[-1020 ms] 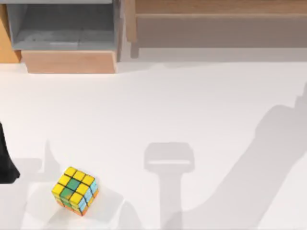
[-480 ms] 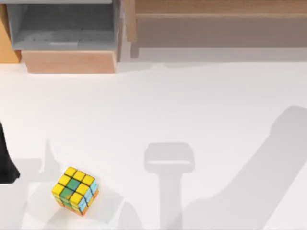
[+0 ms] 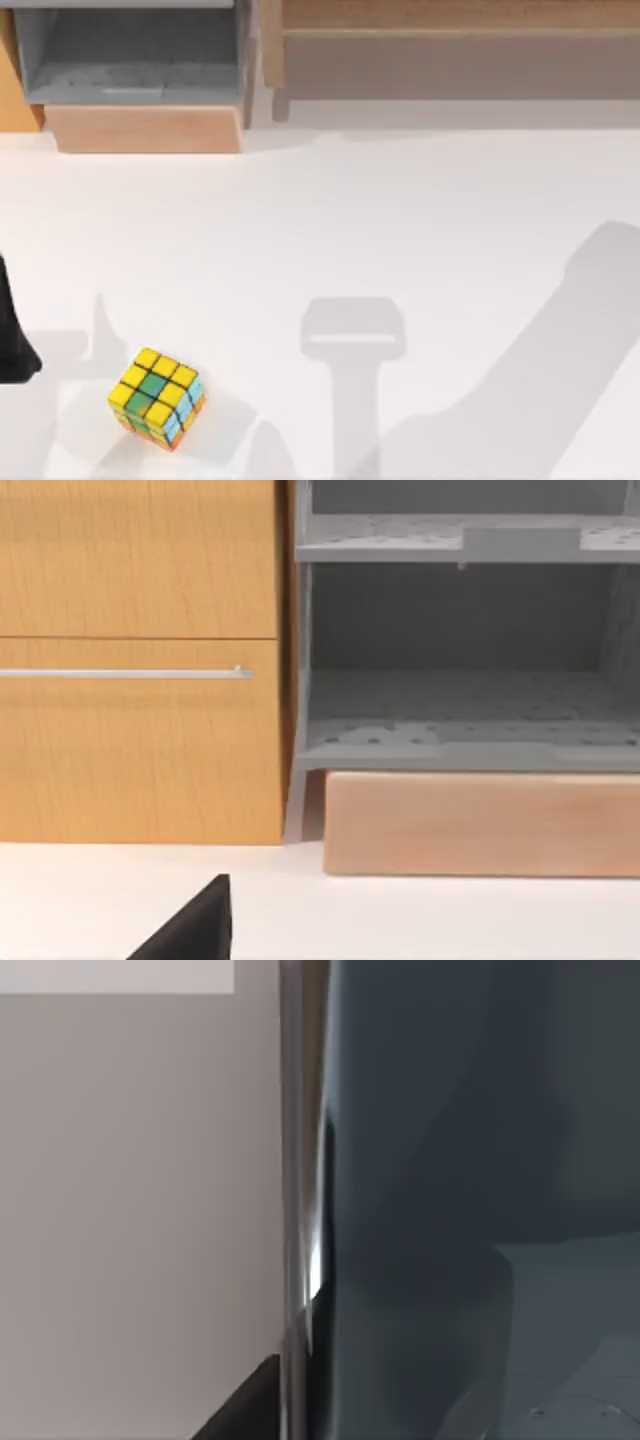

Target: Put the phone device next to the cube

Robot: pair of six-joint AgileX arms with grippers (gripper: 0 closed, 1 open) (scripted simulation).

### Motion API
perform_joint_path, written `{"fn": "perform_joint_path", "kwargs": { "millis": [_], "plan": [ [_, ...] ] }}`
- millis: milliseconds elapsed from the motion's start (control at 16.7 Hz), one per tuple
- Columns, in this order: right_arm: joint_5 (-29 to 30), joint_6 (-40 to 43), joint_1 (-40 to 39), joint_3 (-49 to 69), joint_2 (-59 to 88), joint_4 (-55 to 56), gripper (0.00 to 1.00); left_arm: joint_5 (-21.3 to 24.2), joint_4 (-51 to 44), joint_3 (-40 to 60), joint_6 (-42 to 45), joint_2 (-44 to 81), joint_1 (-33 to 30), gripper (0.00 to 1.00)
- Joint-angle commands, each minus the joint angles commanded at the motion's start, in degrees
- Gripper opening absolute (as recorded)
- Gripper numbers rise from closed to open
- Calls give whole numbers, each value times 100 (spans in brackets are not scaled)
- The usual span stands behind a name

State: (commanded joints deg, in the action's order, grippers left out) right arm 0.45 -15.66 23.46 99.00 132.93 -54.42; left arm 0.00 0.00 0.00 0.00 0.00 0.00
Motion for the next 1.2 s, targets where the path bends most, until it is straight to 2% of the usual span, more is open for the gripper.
{"fn": "perform_joint_path", "kwargs": {
  "millis": [420,1200],
  "plan": [
    [0,0,0,0,0,0,2,0,0,0,0,0,0,100],
    [39,22,-6,162,-197,-300,0,0,0,0,0,0,0,100]
  ]
}}
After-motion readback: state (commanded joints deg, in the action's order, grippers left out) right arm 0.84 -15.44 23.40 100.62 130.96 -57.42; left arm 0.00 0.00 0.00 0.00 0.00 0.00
